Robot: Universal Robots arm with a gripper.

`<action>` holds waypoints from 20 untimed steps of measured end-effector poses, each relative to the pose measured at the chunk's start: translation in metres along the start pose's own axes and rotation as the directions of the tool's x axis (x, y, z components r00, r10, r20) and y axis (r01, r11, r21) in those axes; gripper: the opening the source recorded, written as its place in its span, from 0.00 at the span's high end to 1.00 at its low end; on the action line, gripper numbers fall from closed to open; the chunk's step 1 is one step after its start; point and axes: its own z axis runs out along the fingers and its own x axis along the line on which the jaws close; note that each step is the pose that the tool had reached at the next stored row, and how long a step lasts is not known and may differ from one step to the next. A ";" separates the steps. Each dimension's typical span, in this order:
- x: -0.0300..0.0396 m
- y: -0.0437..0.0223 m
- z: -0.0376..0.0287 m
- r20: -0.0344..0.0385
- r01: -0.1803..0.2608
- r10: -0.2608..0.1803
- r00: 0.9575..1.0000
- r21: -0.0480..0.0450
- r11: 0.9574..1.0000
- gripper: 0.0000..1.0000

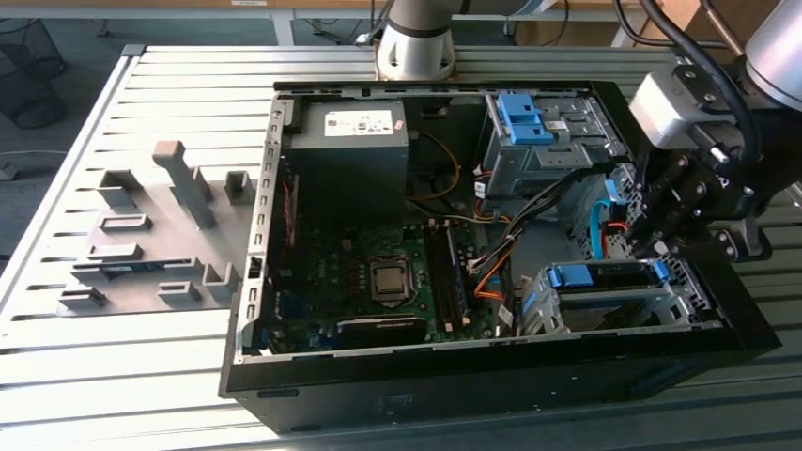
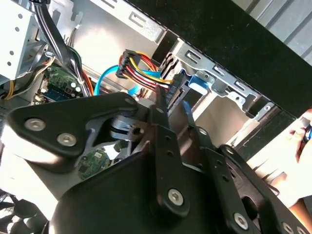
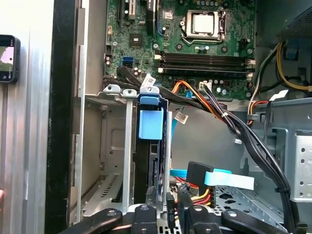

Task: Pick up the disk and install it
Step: 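Insert the first disk wire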

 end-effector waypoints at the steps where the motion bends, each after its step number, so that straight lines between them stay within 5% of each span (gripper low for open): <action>1: 0.0000 0.0001 0.0001 0.003 0.000 0.000 1.000 0.000 1.000 0.70; 2: -0.0001 0.0006 0.0002 0.004 0.000 0.000 1.000 0.000 1.000 0.77; 8: -0.0003 0.0086 -0.0033 0.014 0.000 0.000 1.000 0.002 1.000 0.77; 20: -0.0003 0.0074 -0.0034 0.014 0.000 0.000 1.000 0.002 1.000 0.84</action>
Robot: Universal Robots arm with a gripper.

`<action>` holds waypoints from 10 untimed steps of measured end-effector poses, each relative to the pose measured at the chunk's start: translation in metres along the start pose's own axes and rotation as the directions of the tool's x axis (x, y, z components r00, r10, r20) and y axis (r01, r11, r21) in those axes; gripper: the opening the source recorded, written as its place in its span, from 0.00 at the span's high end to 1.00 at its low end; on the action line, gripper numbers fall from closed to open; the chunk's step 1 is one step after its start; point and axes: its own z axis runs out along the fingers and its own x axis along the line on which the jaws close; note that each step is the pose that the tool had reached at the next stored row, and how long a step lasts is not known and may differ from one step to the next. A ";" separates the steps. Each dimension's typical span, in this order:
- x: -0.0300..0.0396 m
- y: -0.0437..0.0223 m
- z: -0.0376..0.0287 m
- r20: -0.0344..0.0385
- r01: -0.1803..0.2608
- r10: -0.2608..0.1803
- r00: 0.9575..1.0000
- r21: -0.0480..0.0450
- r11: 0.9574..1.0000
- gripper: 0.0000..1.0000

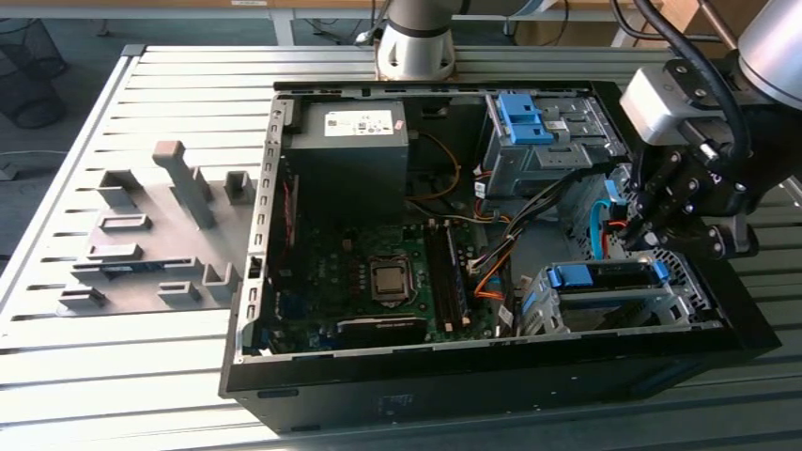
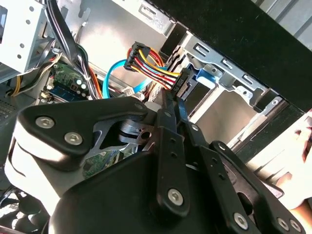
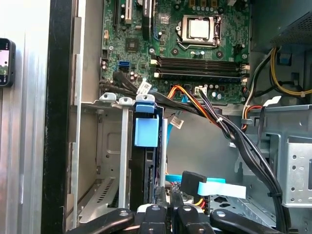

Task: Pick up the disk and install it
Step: 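Insert the first disk wire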

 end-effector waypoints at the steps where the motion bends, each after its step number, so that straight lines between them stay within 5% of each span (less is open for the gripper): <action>1: 0.0000 -0.0001 0.0000 0.000 0.000 0.000 1.000 0.000 1.000 0.83; 10: 0.0001 -0.0066 -0.0001 0.003 0.000 0.000 1.000 -0.002 1.000 0.77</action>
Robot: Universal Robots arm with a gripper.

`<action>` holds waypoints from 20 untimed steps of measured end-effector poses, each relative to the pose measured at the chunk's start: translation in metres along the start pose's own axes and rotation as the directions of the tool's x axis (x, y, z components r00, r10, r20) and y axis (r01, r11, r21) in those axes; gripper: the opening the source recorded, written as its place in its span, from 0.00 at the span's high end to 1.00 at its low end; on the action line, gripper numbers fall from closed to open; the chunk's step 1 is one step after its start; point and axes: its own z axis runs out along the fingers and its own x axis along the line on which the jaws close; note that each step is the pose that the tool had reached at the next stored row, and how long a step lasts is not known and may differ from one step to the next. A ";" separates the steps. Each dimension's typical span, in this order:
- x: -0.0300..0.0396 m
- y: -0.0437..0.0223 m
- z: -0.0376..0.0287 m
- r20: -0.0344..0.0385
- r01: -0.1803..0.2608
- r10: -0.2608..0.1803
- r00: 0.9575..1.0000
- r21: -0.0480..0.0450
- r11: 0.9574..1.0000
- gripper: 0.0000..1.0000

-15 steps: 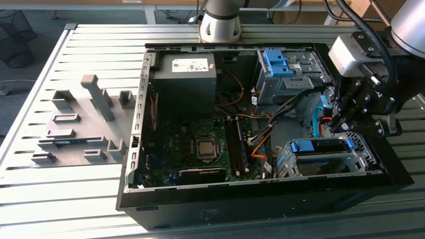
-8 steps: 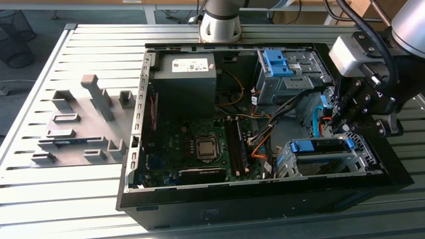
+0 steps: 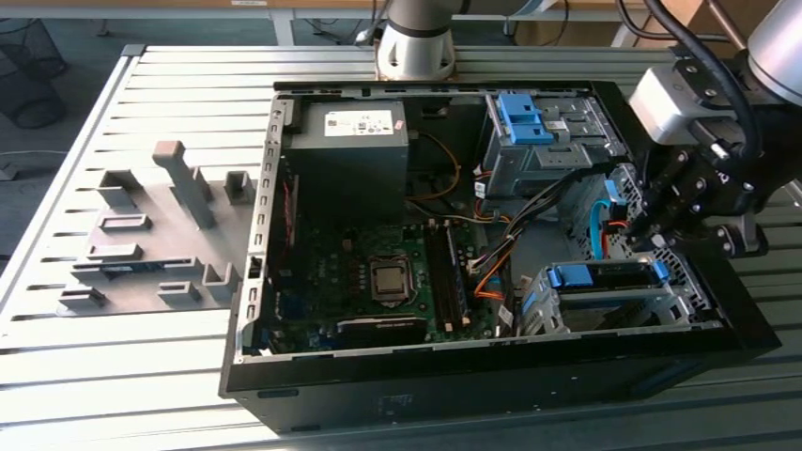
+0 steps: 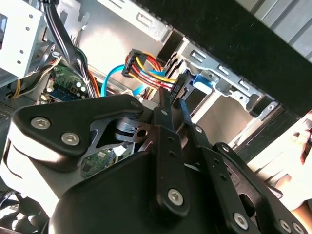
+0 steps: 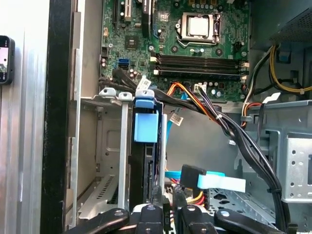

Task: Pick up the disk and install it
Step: 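Insert the first disk wire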

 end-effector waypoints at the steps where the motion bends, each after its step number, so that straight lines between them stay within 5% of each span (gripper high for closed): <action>1: 0.0000 -0.0017 0.0000 0.001 0.000 0.000 1.000 -0.001 1.000 0.77; 7: 0.0002 -0.0060 0.0024 0.007 0.000 0.000 1.000 -0.002 1.000 0.77; 11: 0.0003 -0.0060 0.0029 0.023 0.008 -0.008 1.000 -0.002 1.000 0.84; 20: 0.0025 0.0050 0.0035 0.018 0.008 -0.008 1.000 0.008 1.000 0.84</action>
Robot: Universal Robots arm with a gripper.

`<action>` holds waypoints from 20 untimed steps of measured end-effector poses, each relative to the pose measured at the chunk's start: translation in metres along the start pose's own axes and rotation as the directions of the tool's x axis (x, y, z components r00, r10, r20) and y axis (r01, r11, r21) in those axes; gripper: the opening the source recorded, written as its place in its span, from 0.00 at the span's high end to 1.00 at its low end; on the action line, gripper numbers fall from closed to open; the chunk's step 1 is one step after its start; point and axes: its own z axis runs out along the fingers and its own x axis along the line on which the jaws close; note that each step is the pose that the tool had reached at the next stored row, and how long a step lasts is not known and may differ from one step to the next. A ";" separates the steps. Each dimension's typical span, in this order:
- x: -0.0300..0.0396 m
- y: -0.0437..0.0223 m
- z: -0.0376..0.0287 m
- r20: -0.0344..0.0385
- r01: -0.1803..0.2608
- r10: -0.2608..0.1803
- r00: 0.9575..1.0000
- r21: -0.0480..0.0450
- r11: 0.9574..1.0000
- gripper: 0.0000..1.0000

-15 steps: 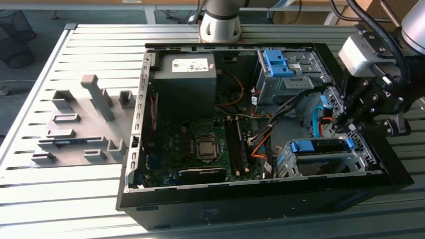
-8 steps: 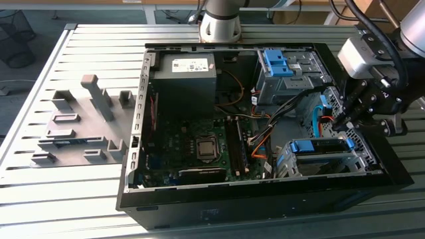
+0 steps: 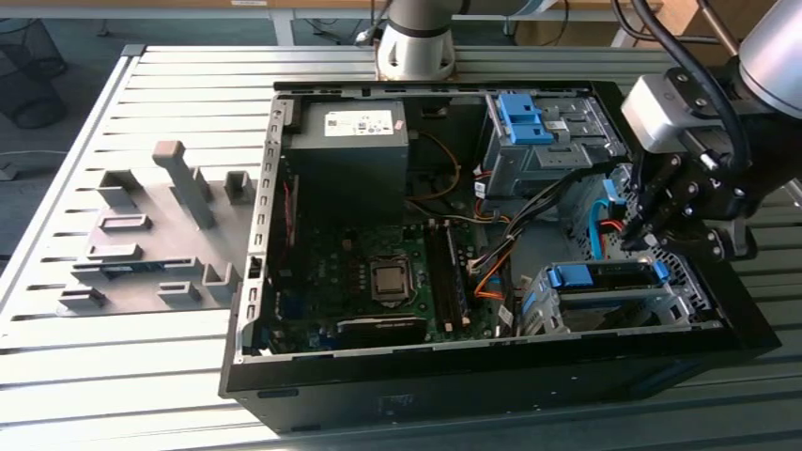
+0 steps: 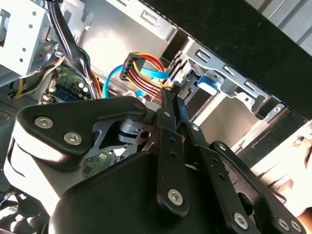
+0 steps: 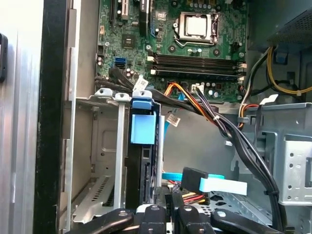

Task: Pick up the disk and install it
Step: 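Insert the first disk wire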

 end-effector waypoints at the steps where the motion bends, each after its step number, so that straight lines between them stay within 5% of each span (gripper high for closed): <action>1: 0.0015 0.0001 0.0002 -0.001 0.000 0.000 1.000 0.000 1.000 0.84; 5: 0.0076 0.0010 0.0016 -0.001 0.000 0.000 1.000 0.003 1.000 0.84; 20: 0.0130 0.0063 0.0056 -0.001 -0.023 0.023 1.000 0.013 1.000 0.84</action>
